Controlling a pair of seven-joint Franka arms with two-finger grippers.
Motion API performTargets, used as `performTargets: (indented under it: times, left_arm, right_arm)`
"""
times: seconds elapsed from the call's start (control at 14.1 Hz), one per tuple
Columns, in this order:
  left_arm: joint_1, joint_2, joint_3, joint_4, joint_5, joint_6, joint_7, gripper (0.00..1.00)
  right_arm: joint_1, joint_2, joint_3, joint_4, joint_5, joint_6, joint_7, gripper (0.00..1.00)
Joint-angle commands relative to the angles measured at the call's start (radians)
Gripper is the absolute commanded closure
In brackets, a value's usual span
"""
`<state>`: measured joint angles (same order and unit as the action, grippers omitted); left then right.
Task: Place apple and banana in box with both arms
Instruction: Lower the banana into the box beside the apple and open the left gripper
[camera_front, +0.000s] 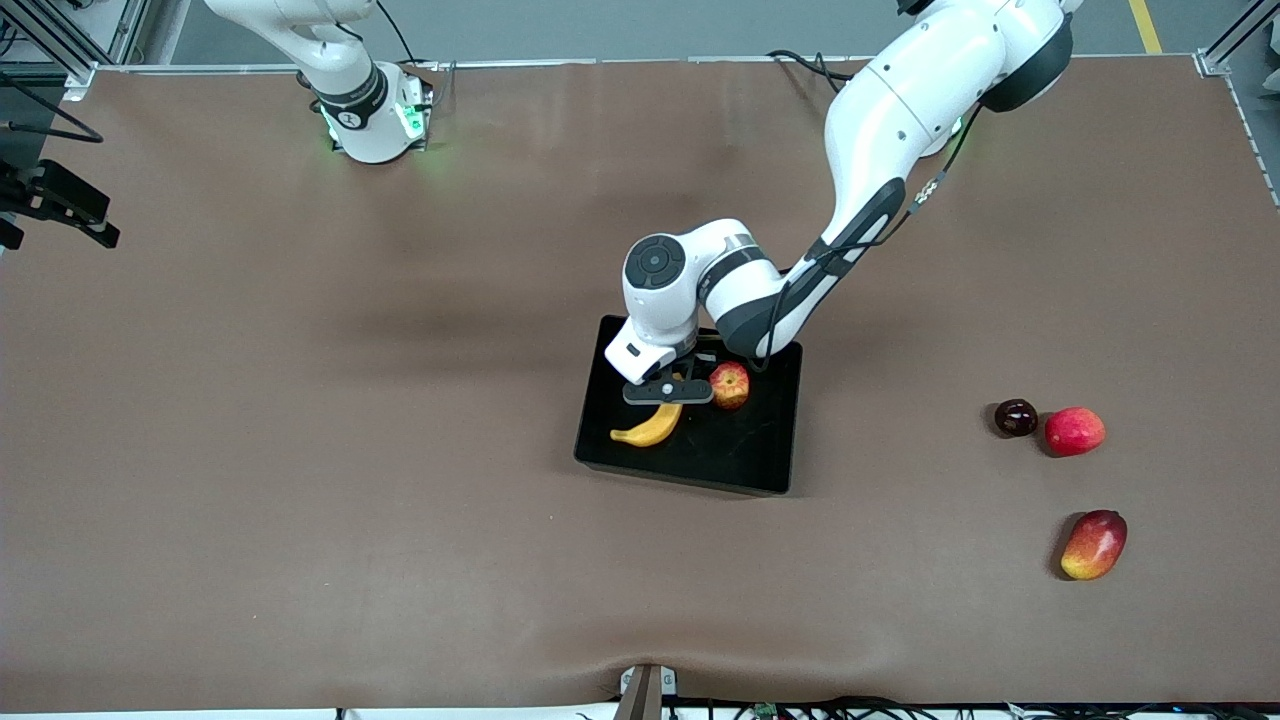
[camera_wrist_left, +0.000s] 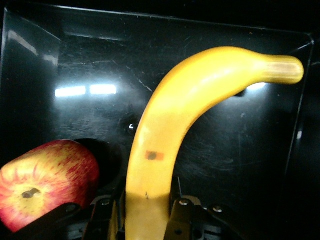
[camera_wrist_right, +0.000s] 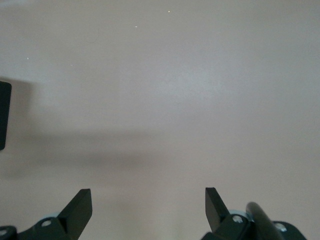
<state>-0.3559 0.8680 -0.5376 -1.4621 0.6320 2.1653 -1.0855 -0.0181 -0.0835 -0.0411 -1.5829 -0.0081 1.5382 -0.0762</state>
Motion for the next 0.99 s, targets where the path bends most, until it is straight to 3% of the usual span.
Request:
performTargets:
  times: [0.0, 0.14, 0.28, 0.42, 0.64, 0.92]
  left_arm:
    - [-0.018, 0.028, 0.008, 0.022, 0.009, 0.022, -0.016, 0.73]
    - [-0.02, 0.029, 0.01, 0.022, 0.009, 0.025, -0.016, 0.68]
    - [-0.02, 0.029, 0.01, 0.022, 0.005, 0.025, -0.019, 0.5]
    - [-0.018, 0.026, 0.01, 0.022, 0.005, 0.025, -0.019, 0.03]
    - [-0.003, 0.002, 0.008, 0.035, 0.002, 0.022, -0.016, 0.0]
    - [0.078, -0.114, -0.005, 0.037, 0.001, -0.021, -0.007, 0.0]
  right_arm:
    - [-0.005, -0.016, -0.003, -0.006, 0.039, -0.012, 0.004, 0.0]
    - [-0.003, -0.016, -0.003, -0.005, 0.039, -0.015, 0.006, 0.0]
    - [-0.003, -0.016, -0.003, -0.005, 0.031, -0.029, 0.003, 0.0]
    - [-0.003, -0.016, -0.003, -0.005, 0.028, -0.043, 0.012, 0.0]
    - [0.003, -0.016, -0.002, -0.003, 0.027, -0.058, 0.099, 0.0]
    - [0.001, -0.016, 0.0, -0.002, 0.023, -0.058, 0.093, 0.0]
